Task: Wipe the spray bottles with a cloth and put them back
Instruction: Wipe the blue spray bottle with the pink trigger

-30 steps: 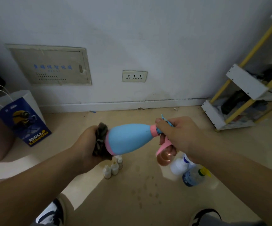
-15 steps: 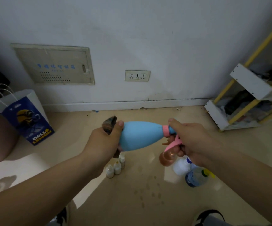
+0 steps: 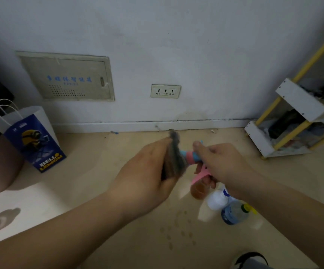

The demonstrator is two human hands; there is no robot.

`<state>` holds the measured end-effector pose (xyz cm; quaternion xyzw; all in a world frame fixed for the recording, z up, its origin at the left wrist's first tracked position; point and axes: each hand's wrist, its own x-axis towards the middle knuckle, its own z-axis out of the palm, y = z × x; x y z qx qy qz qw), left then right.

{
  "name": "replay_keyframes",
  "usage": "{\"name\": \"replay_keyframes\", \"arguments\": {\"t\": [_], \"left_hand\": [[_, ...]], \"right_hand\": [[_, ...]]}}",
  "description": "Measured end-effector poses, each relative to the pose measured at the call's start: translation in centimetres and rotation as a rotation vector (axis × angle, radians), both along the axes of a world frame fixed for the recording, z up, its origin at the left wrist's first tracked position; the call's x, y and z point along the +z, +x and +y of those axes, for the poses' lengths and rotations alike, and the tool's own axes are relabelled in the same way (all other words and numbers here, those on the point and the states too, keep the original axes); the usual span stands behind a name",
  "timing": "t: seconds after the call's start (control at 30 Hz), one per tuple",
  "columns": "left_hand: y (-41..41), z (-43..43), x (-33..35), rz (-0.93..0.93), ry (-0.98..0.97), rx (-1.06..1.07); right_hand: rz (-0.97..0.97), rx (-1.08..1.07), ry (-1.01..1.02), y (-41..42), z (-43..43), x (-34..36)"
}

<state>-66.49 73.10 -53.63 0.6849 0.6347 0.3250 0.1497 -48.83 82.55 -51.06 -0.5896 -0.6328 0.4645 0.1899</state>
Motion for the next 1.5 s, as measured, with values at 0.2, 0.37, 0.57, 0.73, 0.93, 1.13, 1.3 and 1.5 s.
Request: {"name": "replay_keyframes", "arguments": {"t": [0.2,0.37,0.57,0.73,0.93,1.13,1.3,1.5], "left_hand": [[-1.0,0.9,-1.3,0.085,-0.228,-0.253],[-2.2,1.7,0.5,-0.633,-0.613,-0.039],[0.3,0.4,0.3,-0.416,-0.499,-0.23],[-0.7,0.6,-0.2,-0.314,-0.577,-0.208],[0.1,0.1,-0.6,-0.347,-0.405,-0.13],[-1.0,0.9,-0.9,-0.046,-0.205,0.219],[-0.7,1.1,-1.7,0.381,0.072,0.112],[0.1,0.9,-3.2,0.398,0.16,-0.121]], "right_hand": [[-0.11,0.31,0.148,-0.8,-1.4,0.0],[-0.116,0.517,0.314,0.4,-1.2,0.7],[-0.164,0.564,0.317,0.6,-0.9,0.0],[-0.132,0.632,0.311,0.6,-1.5,0.6],[0.021,0.512,0.341,0.2,-1.8,1.1],[-0.075,0.042,0.017,0.2,-0.4,1.8],[0.053,0.063,-0.469,-1.1,-2.2,0.9],[0.179,0.012,-0.391,-1.5,-2.1,0.0]]}}
